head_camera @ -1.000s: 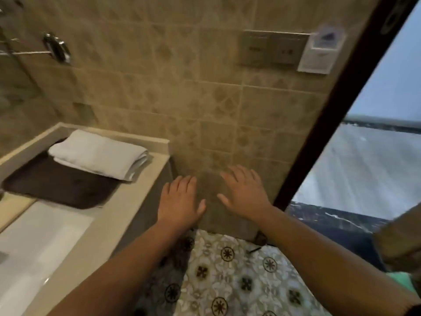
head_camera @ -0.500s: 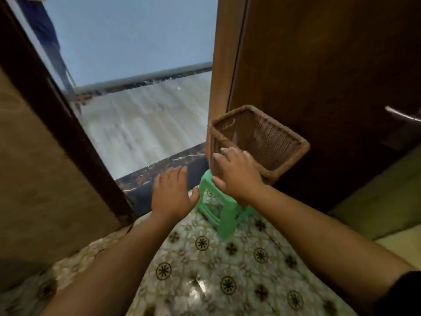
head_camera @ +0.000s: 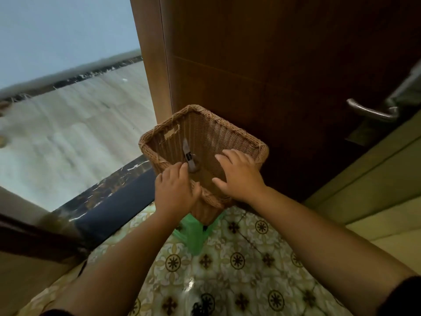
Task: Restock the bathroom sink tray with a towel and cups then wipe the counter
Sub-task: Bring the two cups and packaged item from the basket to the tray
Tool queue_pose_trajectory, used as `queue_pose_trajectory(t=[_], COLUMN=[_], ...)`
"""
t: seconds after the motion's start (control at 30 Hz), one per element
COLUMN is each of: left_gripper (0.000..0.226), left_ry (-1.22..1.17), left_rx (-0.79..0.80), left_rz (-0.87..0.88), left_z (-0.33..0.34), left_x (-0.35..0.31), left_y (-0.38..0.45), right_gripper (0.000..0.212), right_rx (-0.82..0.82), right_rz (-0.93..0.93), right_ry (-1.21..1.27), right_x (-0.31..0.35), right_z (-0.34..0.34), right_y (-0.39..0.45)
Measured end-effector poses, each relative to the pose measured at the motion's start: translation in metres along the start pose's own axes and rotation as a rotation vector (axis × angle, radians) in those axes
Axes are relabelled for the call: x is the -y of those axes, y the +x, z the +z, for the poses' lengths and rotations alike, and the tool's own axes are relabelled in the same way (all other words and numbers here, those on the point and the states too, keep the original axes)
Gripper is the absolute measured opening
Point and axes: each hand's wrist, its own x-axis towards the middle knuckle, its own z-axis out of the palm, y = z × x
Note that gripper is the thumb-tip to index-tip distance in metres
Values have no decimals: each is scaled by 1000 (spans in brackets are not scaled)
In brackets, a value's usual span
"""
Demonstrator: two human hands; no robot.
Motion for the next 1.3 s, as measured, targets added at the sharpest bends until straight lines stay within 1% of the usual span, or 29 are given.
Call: queue_pose_trajectory(t=[0.13,0.23,0.37,0.43,0.57,0.63,0.73,0.83,0.9,0.97,1.07,1.17,1.23,1.3], left_gripper=[62,65,66,68,76,81,85,87,91,97,108,116,118,116], left_ry=[-44,-48,-45,-41,-132,-229,-369,-329,-356,-381,-410,-455,-473,-475], left_rx=[18,24,21,20,15,24,0,-23,-54,-82,-126,-182,-207,-223], left_rz=[-78,-155,-295,-394,-628,-816,-1132,-1342,-1482,-1519,-1512,-1526,-1507,-1490], left_z=[24,43,72,89,134,155,186,229,261,293,329,352,359,361], left_x=[0,4,7,1,-24,-29,-18,2,14,24,37,51,58,63], left_y=[45,68,95,110,143,158,176,187,193,198,198,196,196,196], right_gripper=[67,67,67,67,74,78,84,86,87,93,112,124,127,125], right_rx=[53,92,163,203,340,413,479,556,563,558,601,648,655,639], right_rz=[-23,-93,-175,-210,-232,-235,-221,-161,-128,-96,-45,10,20,43], right_ry=[41,71,147,186,220,241,282,336,383,471,600,635,638,646], right_x=[-25,-37,-57,-68,-88,-96,-101,-99,-99,-99,-96,-91,-89,-85], right_z=[26,49,86,112,167,191,230,278,314,347,387,414,424,426], right_y=[46,83,135,161,207,223,240,254,262,265,261,260,261,261])
